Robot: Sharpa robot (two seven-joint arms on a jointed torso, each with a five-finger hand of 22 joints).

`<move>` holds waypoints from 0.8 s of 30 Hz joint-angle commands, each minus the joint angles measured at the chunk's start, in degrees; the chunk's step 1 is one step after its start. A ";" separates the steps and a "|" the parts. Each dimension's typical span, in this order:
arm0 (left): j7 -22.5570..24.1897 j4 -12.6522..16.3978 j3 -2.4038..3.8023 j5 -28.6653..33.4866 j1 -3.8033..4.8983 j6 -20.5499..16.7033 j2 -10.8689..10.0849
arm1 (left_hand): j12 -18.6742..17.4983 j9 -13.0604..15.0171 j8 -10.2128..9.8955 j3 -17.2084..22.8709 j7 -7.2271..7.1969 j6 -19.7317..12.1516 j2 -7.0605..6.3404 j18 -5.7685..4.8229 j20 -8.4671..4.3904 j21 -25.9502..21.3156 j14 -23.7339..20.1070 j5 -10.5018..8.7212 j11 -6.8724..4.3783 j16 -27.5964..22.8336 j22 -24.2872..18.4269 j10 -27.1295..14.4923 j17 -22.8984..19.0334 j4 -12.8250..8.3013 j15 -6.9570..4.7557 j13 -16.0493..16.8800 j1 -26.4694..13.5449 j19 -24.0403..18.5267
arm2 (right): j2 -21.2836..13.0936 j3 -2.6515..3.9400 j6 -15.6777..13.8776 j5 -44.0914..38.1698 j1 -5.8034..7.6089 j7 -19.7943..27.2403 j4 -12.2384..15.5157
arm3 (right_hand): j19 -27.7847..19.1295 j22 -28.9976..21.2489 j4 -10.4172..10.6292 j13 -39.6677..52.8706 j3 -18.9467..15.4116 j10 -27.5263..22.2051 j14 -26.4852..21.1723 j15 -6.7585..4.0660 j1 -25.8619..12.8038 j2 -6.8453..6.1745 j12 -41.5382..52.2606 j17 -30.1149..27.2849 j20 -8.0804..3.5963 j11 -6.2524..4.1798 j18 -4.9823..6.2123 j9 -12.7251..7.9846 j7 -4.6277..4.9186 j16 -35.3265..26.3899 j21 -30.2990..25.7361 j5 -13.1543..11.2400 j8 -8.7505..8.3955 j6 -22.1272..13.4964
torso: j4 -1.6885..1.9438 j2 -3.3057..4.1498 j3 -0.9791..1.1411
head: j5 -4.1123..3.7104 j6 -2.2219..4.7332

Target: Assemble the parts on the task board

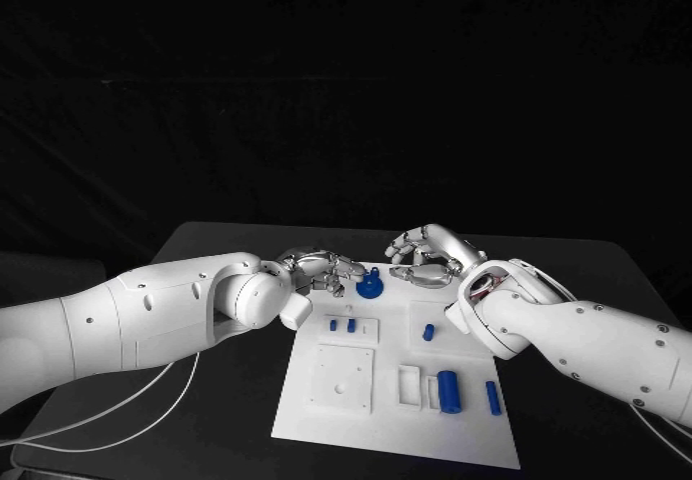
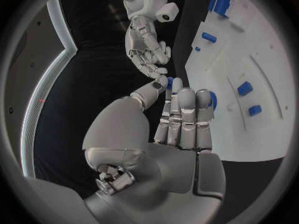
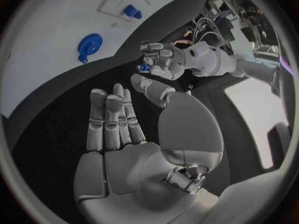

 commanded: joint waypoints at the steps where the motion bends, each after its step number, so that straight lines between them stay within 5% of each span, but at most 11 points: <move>1: 1.69 0.13 0.06 0.05 0.06 0.57 -0.06 | 0.31 0.04 0.32 0.10 -0.09 0.40 0.62 0.66 -3.23 -0.02 0.18 0.19 0.14 -0.20 0.06 0.41 0.06 -0.19 -0.38 0.06 -0.17 0.46 | -0.18 0.02 3.81 19.38 -0.01 4.98 -0.10 | 1.01 0.28 -1.05 -2.76 -0.95 1.32 0.29 0.45 -0.76 1.32 -2.50 -0.40 -0.26 0.30 1.17 -0.11 0.11 0.64 -0.29 1.10 0.41 0.07 | -0.11 0.01 0.01 | -0.01 0.12; 10: 2.47 0.30 0.06 0.38 0.06 0.80 -0.13 | 0.28 0.02 0.33 0.10 -0.09 0.41 0.63 0.65 -3.26 -0.01 0.19 0.17 0.13 -0.21 0.06 0.45 0.06 -0.21 -0.39 0.06 -0.21 0.51 | -0.06 0.01 7.09 32.78 0.01 3.52 -0.30 | 2.65 0.29 -2.14 -7.28 -3.34 4.85 1.74 0.32 -2.85 3.26 -6.54 -1.54 -0.92 0.18 1.17 -0.30 -0.09 1.58 -0.22 2.52 0.83 0.59 | -0.02 -0.01 0.05 | -0.19 0.25; 17: 4.89 0.66 0.06 -2.86 0.06 1.55 -0.21 | 0.24 0.00 0.32 0.14 -0.10 0.39 0.67 0.66 -3.31 -0.01 0.20 0.18 0.14 -0.24 0.06 0.46 0.06 -0.26 -0.38 0.05 -0.19 0.55 | 0.39 0.01 8.80 43.52 0.14 -1.41 -1.08 | 3.54 0.16 -0.15 -9.20 -6.61 6.03 2.67 0.36 -7.24 3.86 -8.43 -2.19 -1.11 0.23 1.17 -0.57 0.09 1.90 -0.35 3.19 0.69 0.27 | 0.01 0.00 -0.02 | -0.37 0.40; 24: 11.15 1.51 0.07 -14.41 0.02 -0.04 -0.29 | 0.15 -0.06 0.27 0.23 -0.07 0.29 0.77 0.65 -3.38 -0.04 0.17 0.21 0.18 -0.30 0.04 0.44 0.05 -0.38 -0.35 0.03 -0.10 0.57 | 0.94 0.01 10.59 49.72 0.46 -7.41 -1.99 | 4.23 -0.07 1.62 -9.98 -9.68 8.97 3.27 -0.46 -11.30 4.18 -8.52 -2.65 -1.64 -0.60 1.17 -0.64 -0.22 2.16 -0.69 3.91 1.00 0.81 | 0.07 0.01 -0.05 | -0.53 0.49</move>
